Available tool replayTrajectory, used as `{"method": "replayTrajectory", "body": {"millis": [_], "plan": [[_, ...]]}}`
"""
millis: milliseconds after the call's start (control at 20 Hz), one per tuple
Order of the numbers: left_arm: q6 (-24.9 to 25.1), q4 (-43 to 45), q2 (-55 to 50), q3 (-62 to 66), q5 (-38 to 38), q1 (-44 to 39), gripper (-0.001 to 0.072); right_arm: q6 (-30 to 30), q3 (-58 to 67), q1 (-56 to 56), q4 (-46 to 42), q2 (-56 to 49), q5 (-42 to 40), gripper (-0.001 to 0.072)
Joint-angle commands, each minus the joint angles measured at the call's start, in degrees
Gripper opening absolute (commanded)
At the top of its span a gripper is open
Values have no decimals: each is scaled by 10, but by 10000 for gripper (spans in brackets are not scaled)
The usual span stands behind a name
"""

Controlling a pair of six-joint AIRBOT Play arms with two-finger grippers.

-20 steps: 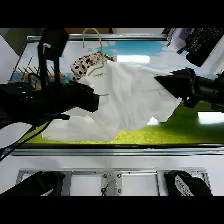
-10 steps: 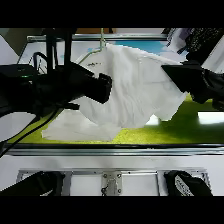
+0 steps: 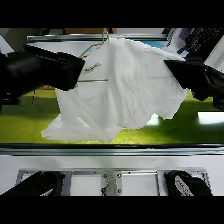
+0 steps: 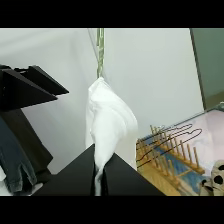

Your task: Fold the clothes and pants, and hang the long-sleeved shirts on hangers.

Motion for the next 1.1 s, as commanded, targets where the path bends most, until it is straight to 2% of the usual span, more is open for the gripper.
{"method": "replayTrajectory", "body": {"millis": [0, 50, 100, 150, 350, 750, 1050], "plan": [[-7, 0, 17, 0, 0, 23, 547, -25, 0, -1, 19, 0, -10, 4], [-10, -1, 17, 0, -1, 28, 533, -34, 0, -1, 32, 0, -20, 4], [-9, -1, 16, 0, -4, 31, 219, -49, 0, -1, 44, 0, -29, 4], [-7, 0, 15, 0, -11, 31, 18, -65, 1, -1, 54, 1, -42, 4], [-3, 1, 12, 1, -22, 31, 10, -99, 2, -49, 60, 17, -98, 4], [7, 1, 12, 0, -23, 31, 10, -99, 3, -327, 60, 84, -129, 4], [18, 1, 12, 0, -18, 31, 10, -99, 35, -460, 42, 104, -259, 3]]}}
